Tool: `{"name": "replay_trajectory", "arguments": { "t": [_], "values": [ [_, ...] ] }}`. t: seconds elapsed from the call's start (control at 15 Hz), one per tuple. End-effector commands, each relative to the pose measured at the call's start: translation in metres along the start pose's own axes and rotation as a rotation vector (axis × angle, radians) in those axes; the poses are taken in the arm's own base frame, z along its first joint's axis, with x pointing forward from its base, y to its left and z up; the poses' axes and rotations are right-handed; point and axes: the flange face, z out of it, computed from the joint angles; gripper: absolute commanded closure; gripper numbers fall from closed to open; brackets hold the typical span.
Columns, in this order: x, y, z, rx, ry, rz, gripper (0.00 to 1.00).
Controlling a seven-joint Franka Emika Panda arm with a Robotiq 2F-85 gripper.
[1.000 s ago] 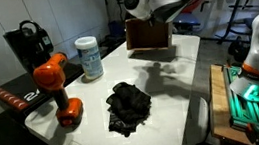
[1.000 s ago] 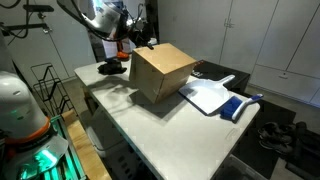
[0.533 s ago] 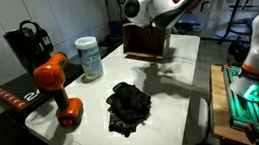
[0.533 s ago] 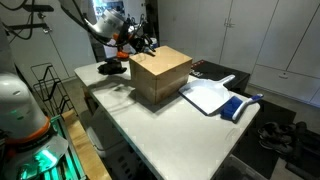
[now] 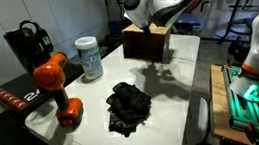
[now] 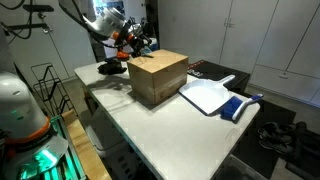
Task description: Turn the brown box upside down.
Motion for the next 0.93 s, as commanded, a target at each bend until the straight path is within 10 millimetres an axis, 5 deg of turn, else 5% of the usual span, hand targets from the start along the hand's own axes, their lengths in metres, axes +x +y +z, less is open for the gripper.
{"name": "replay_trajectory", "arguments": {
  "t": [0.0, 0.13, 0.2, 0.87],
  "values": [
    [-0.012, 0.017, -0.015, 0.069, 0.046, 0.03, 0.0],
    [-0.02, 0.031, -0.027, 0.078, 0.085, 0.075, 0.0],
    [-0.009, 0.019, -0.018, 0.044, 0.045, 0.049, 0.0],
    [-0.021, 0.035, -0.041, 0.072, 0.113, 0.087, 0.0]
  ]
}}
